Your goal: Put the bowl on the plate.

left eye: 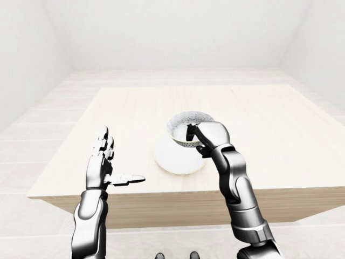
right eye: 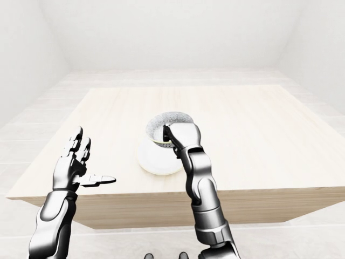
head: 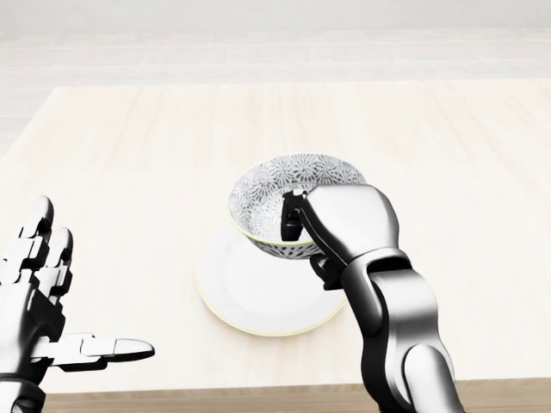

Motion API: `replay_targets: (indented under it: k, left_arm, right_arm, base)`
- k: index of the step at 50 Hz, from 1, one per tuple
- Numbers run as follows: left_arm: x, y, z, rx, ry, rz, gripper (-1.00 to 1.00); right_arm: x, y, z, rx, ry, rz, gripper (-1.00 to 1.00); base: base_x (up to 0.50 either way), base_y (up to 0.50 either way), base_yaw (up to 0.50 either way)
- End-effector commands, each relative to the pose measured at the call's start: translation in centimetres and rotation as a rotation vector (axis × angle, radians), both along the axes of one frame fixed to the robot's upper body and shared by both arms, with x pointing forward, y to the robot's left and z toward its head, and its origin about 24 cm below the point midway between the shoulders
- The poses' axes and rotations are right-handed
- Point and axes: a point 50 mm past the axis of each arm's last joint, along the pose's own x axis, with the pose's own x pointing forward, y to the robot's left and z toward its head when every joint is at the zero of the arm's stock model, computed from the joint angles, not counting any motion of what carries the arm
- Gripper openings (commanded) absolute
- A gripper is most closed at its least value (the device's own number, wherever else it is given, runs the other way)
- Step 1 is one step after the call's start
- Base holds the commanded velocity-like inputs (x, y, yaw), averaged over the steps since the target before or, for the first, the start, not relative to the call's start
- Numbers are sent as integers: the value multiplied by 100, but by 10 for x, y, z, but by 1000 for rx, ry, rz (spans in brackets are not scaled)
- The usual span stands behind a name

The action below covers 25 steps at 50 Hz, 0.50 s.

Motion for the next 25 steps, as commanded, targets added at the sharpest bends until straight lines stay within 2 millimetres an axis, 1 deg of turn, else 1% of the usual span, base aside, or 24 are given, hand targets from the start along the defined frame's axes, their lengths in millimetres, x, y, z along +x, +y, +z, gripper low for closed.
replay_targets:
  k: [1,7,13,17,22,24,25]
  left_arm:
    - [0,2,-1,3,7,5,100]
    - [6,3,-5,2,17,10,100]
    - [7,2,-6,3,20,10,100]
    - [7,2,-5,6,20,8,100]
    - [8,1,-6,6,21,8,100]
    - [8,2,-7,4,22,10,100]
    - [8,2,-7,4,22,10,100]
  right_arm:
    - [3,7,4,31,-58,9,-36]
    - [0,11,5,55,-84,23,-38]
    - [-1,13,3,81,-88,31,-39]
    - [1,13,-2,108,-79,32,-40]
    - [1,17,-4,133,-78,44,-40]
    - [2,19,-12,168,-73,41,-42]
    - [3,19,-13,172,-71,42,-43]
  base:
    - [0,0,0]
    - [0,0,0]
    - [0,0,0]
    - [0,0,0]
    - [0,0,0]
    - [0,0,0]
    - [0,0,0]
